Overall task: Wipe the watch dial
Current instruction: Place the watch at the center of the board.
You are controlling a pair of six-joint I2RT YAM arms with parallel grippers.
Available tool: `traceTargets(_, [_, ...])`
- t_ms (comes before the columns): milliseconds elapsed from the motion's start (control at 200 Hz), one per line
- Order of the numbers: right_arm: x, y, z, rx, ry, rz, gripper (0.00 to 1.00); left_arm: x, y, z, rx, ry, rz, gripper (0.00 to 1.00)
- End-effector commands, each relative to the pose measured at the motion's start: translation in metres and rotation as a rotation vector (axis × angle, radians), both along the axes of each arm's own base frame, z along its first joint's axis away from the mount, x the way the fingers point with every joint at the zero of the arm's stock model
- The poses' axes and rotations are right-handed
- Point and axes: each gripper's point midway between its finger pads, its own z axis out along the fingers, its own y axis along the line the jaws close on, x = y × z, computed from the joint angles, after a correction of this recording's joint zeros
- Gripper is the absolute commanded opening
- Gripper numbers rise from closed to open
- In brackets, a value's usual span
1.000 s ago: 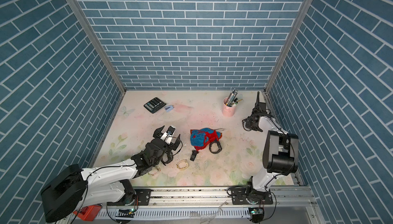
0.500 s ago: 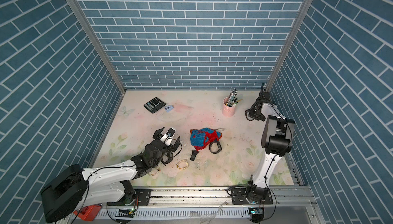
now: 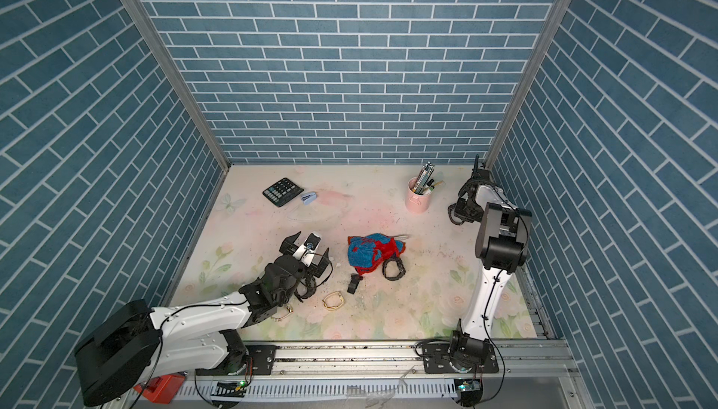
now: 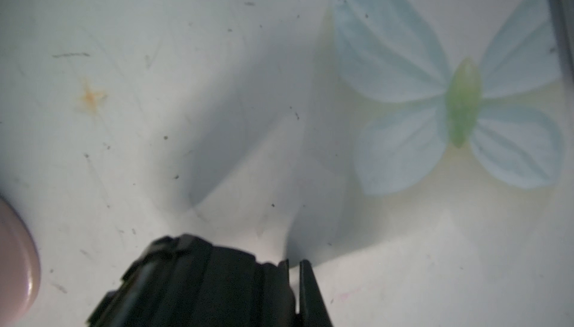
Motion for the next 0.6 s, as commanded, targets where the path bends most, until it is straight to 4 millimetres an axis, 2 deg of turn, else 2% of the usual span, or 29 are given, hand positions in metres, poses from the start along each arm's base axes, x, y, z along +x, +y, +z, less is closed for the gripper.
traceTargets(0, [-0.008,-0.003,-0.006,-0.023,0.058,0.032,0.0,0.001,0.002,-0.002,0.003,0.001,0.006,1.0])
traceTargets(90, [-0.012,-0.006,-0.008,-0.04,0.068,0.035,0.0,0.001,0.002,0.0,0.001,0.0,0.007,1.0])
traceTargets(195, [-0.015,-0.008,-0.009,-0.055,0.083,0.041,0.09,0.001,0.003,-0.001,0.006,0.002,0.011,1.0])
traceTargets(405, [-0.017,-0.013,-0.003,-0.088,0.091,0.048,0.2,0.001,0.004,0.0,0.011,0.002,0.01,1.0])
traceTargets(595, [-0.018,-0.014,0.003,-0.098,0.089,0.056,0.23,0.001,0.005,0.002,0.008,-0.003,0.016,1.0])
